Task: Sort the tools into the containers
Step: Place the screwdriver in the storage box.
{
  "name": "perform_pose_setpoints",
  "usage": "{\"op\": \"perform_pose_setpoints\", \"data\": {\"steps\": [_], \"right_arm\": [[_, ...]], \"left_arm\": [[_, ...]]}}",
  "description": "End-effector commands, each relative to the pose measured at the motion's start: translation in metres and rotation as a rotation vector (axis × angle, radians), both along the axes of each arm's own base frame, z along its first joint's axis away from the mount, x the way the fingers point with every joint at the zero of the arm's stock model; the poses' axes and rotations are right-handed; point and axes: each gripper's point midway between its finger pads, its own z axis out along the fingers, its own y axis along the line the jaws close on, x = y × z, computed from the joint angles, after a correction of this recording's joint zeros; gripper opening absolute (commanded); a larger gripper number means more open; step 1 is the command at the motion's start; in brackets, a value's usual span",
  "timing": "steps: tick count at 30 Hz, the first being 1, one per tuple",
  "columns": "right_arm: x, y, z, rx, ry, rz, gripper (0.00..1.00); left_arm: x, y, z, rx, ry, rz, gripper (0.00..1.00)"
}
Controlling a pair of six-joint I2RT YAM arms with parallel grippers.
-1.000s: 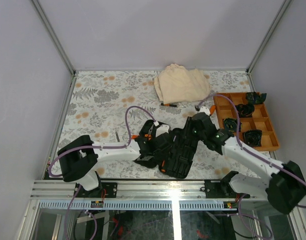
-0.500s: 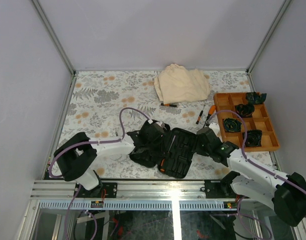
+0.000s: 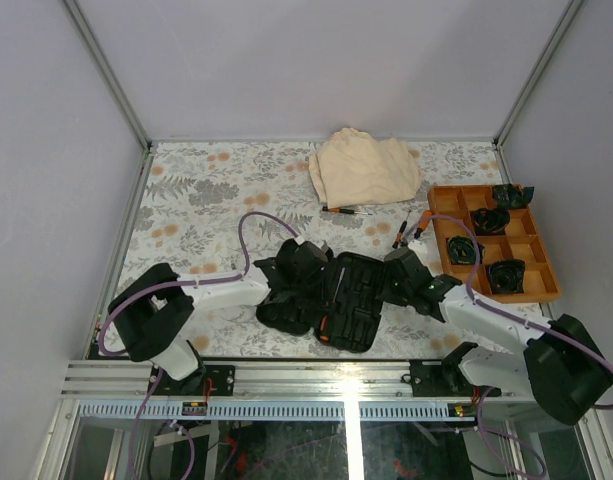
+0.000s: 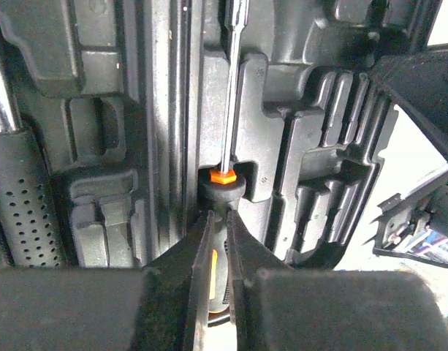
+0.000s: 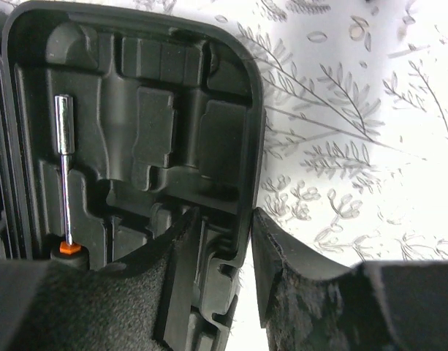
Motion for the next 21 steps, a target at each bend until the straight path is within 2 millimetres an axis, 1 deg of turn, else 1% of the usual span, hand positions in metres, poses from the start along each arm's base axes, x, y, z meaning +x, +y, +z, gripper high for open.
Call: {"op": "perform_pose_setpoints", "data": {"steps": [1,3,9,15,18,21], "right_arm": [[0.028,0.029,0.017,0.069,-0.071,0.048,0.40],[0.037,0.033,0.019,0.064,-0.085,0.052,0.40],[0.065,0.031,0.021,0.022,-0.107,0.039,0.42],[0.095,0.034,0.022,0.023,-0.117,0.051,0.43],[0.108,0.037,0.031,0.017,-0.132,0.067,0.44],[0.113,0.036,0.047,0.005,-0.170,0.077,0.45]], "left_arm": [[-0.022,0.099,-0.061,0.443,0.074,0.008,0.08],[-0.016,0.099,-0.058,0.447,0.059,0.010,0.09],[0.011,0.102,-0.051,0.451,0.020,0.025,0.10],[0.036,0.099,-0.046,0.431,-0.011,0.021,0.18],[0.045,0.096,-0.038,0.412,-0.026,0.029,0.21],[0.053,0.095,-0.025,0.405,-0.062,0.040,0.25]]}}
